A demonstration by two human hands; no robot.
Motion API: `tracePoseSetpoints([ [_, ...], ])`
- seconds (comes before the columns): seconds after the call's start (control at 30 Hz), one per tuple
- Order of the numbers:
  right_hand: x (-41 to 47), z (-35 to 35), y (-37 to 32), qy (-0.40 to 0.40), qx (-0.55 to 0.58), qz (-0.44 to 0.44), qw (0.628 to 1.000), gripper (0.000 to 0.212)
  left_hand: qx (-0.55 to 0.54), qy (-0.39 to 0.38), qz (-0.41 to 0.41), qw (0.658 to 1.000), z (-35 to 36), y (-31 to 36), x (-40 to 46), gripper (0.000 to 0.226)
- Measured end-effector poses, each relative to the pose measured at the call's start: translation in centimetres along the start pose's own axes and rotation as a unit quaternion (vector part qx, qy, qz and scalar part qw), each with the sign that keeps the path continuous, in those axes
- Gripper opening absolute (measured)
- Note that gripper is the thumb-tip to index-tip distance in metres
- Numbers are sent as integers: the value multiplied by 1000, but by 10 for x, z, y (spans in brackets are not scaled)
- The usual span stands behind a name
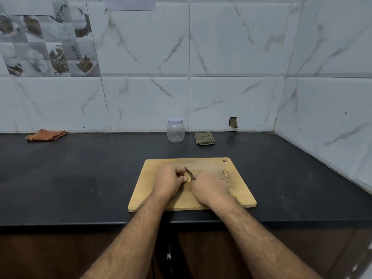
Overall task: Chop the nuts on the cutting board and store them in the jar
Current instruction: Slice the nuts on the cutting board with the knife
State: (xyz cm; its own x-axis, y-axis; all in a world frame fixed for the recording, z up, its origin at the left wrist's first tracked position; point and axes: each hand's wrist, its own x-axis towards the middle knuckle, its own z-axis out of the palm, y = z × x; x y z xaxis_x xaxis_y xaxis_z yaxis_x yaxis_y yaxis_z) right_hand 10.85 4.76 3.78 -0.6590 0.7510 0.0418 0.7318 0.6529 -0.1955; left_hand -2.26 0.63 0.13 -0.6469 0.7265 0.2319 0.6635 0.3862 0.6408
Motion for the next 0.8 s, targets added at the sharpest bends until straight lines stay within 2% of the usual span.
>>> tracePoseSetpoints([
  [0.23, 3, 0, 0, -4, 16, -4, 1000, 29, -8, -8, -2, 1000, -1, -2, 1, 35],
  [0.8, 8, 2, 3, -2, 14, -10, 1000, 27, 5, 13, 15, 1000, 2, -4, -2, 29],
])
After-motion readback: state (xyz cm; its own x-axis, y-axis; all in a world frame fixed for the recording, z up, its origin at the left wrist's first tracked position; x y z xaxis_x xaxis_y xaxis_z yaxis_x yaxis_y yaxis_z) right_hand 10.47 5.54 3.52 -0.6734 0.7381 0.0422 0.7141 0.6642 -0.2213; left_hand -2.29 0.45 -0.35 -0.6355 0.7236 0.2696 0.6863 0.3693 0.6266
